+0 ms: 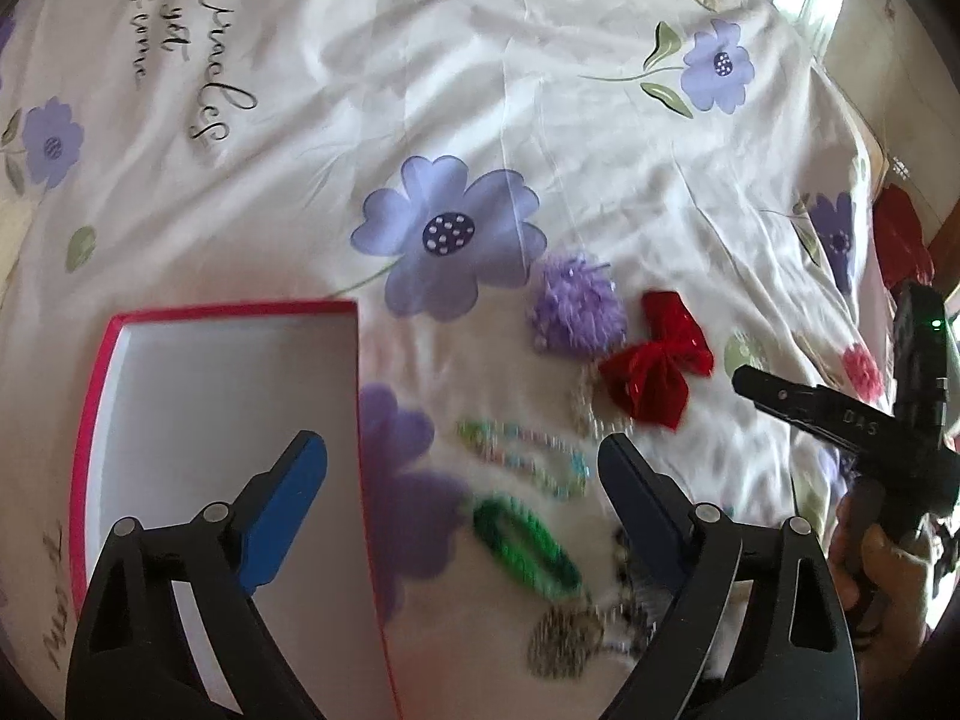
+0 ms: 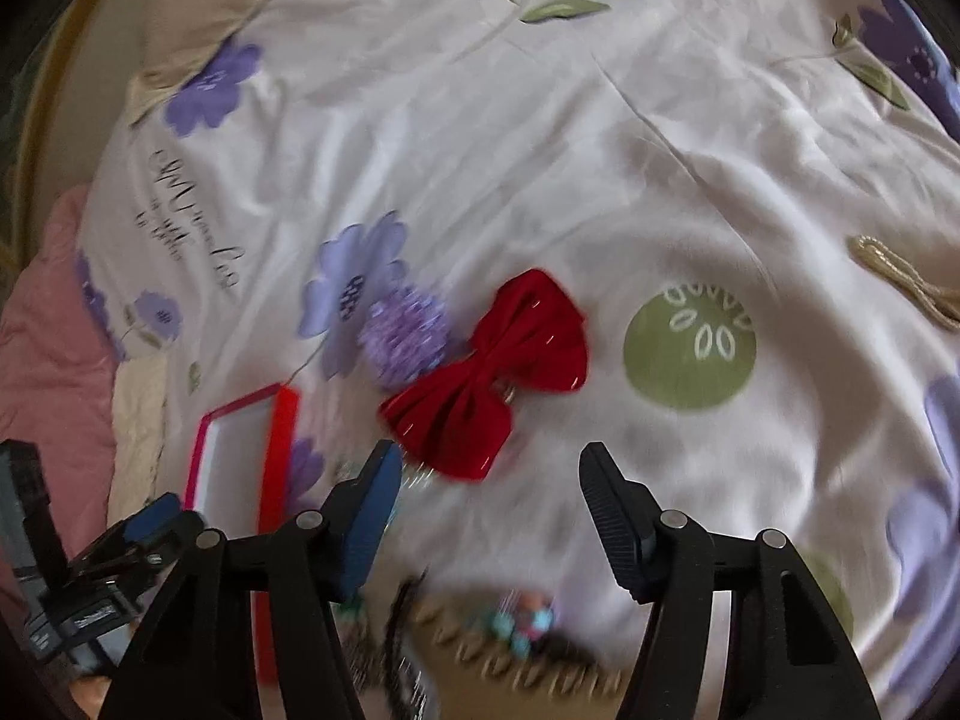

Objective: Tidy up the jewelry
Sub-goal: 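Grasp the red velvet bow with the right tool while the left tool grasps the purple tulle flower, then carry bow and flower into the red-rimmed box and open both tools, then move both open tools back over the remaining jewelry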

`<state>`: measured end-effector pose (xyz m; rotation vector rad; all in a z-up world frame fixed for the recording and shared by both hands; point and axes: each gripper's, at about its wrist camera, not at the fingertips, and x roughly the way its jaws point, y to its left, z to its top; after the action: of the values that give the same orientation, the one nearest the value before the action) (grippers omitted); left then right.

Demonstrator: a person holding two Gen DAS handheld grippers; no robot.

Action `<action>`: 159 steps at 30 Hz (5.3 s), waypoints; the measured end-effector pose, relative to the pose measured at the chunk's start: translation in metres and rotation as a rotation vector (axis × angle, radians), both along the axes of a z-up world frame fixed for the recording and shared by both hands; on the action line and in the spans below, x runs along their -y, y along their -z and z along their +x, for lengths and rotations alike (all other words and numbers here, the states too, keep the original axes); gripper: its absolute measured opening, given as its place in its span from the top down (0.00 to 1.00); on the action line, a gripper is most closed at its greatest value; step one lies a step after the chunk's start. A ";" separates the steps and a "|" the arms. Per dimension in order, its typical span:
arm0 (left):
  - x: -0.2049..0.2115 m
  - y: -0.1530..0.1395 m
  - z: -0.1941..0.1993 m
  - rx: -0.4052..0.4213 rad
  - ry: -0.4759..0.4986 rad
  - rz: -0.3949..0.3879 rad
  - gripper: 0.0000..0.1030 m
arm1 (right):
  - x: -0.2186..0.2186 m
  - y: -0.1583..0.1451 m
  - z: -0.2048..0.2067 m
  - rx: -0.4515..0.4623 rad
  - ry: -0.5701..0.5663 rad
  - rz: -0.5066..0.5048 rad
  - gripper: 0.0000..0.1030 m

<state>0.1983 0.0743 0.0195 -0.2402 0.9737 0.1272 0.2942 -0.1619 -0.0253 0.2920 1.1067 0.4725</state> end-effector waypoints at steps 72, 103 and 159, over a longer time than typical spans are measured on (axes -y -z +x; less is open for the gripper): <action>-0.188 0.027 -0.105 0.100 -0.265 -0.235 0.90 | -0.192 0.004 -0.064 -0.059 -0.372 0.211 0.90; -0.222 0.084 -0.024 -0.049 -0.294 -0.165 0.70 | -0.268 0.043 -0.028 -0.128 -0.453 0.150 0.78; -0.046 0.023 -0.107 -0.017 -0.037 -0.195 0.38 | -0.014 -0.013 -0.082 0.028 -0.112 0.130 0.43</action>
<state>0.0912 0.1208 -0.0037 -0.4370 0.9994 0.0674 0.2124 -0.1477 -0.0126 0.3375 1.0708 0.6481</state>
